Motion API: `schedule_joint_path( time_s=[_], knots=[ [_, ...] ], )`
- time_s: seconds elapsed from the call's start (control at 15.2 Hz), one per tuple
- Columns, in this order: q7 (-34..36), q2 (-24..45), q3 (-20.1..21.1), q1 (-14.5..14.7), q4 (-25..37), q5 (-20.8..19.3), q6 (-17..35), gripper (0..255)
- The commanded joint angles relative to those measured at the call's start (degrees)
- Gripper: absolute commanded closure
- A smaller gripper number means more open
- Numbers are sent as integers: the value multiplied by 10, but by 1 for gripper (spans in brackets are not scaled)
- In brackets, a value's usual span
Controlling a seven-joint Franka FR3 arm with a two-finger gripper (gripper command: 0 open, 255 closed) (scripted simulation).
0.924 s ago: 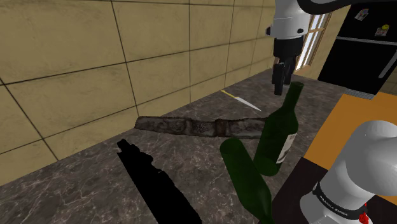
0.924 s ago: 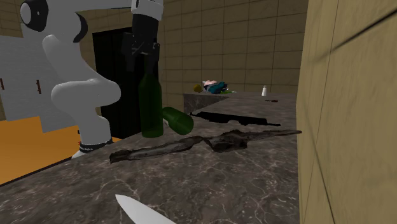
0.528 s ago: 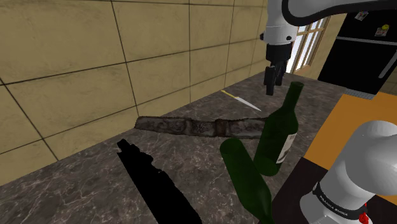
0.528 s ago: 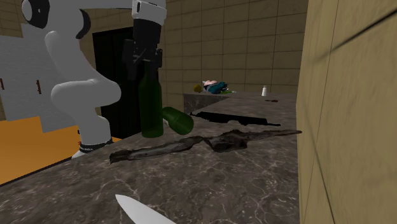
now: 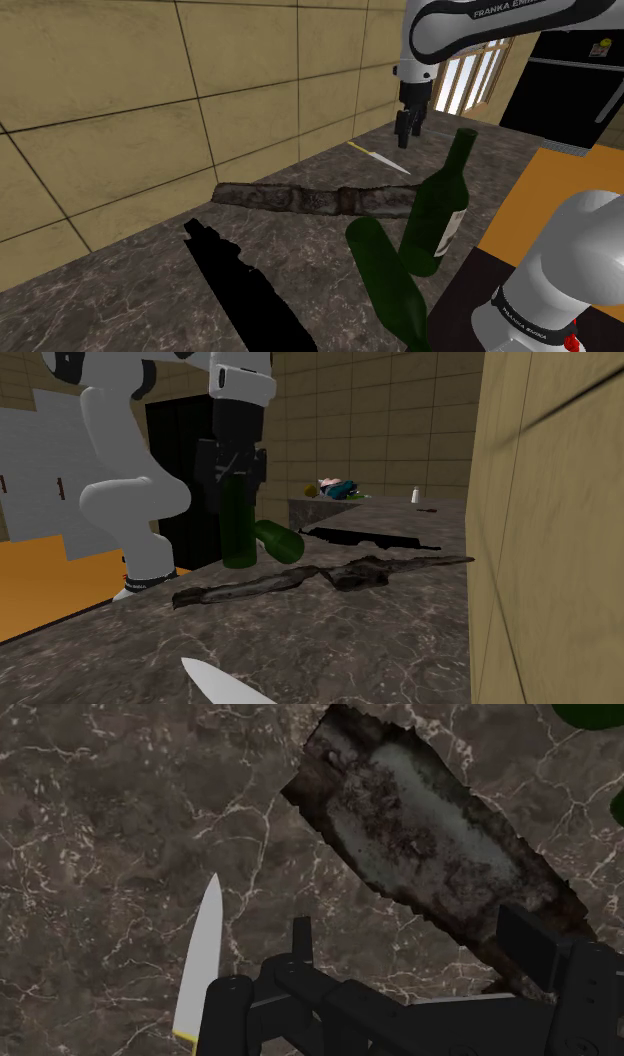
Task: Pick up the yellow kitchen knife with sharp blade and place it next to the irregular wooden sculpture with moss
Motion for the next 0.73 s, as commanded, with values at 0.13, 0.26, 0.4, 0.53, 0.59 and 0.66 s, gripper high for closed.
schedule_joint_path(
  time_s=[0.13, 0.26, 0.4, 0.53, 0.59, 0.66],
  knots=[
    [-31, 75, -26, -6, 33, 5, 55, 0],
    [-48, 114, -39, -10, 53, 11, 79, 0],
    [-66, 154, -50, -13, 77, 21, 100, 0],
    [-85, 195, -60, -17, 104, 33, 118, 0],
    [-95, 216, -65, -19, 119, 40, 126, 0],
    [-104, 237, -69, -21, 134, 47, 133, 0]
  ],
)
